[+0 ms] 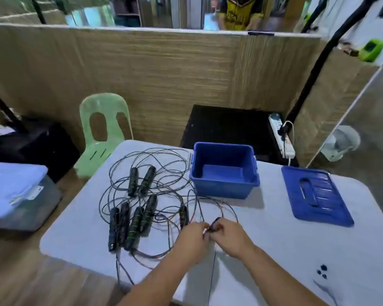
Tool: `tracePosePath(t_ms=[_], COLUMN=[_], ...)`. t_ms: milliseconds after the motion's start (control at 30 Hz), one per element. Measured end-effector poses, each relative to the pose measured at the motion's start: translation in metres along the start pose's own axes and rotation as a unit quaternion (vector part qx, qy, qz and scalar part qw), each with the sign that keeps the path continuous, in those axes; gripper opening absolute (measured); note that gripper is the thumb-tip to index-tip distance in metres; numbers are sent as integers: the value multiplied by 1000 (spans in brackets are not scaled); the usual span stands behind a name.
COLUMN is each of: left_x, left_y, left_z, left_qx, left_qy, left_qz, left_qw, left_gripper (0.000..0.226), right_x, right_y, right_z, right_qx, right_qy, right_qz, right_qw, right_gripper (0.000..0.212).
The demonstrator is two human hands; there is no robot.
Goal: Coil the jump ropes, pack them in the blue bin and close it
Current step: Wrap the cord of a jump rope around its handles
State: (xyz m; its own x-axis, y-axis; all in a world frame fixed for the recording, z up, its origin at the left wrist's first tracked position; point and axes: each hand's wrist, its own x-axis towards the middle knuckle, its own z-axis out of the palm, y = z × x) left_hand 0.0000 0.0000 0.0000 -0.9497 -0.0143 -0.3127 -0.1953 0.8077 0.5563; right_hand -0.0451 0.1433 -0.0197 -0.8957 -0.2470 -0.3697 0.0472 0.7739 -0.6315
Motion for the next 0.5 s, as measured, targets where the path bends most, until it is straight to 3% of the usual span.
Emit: tracePosePath(t_ms=[133,233,367,500], left_x=[11,19,29,32], left_y=[-4,-13,-24,-31], left_z=[1,-1,-6,-8], left_qx=[64,124,133,150], left_qy=[-22,-14,-6,-14], left_qz=[-50,-71,-100,-114], left_qw=[996,990,986,982], left_gripper=[41,43,49,47], right_x=[8,13,19,23], right_y=[3,-1,-13,-23], right_z=[5,13,23,31], right_qx=[-3,17,38,37], right_qy=[-29,3,53,45], right_qz=[32,64,109,141], right_qw=[999,998,992,988], right_gripper=[38,59,58,66])
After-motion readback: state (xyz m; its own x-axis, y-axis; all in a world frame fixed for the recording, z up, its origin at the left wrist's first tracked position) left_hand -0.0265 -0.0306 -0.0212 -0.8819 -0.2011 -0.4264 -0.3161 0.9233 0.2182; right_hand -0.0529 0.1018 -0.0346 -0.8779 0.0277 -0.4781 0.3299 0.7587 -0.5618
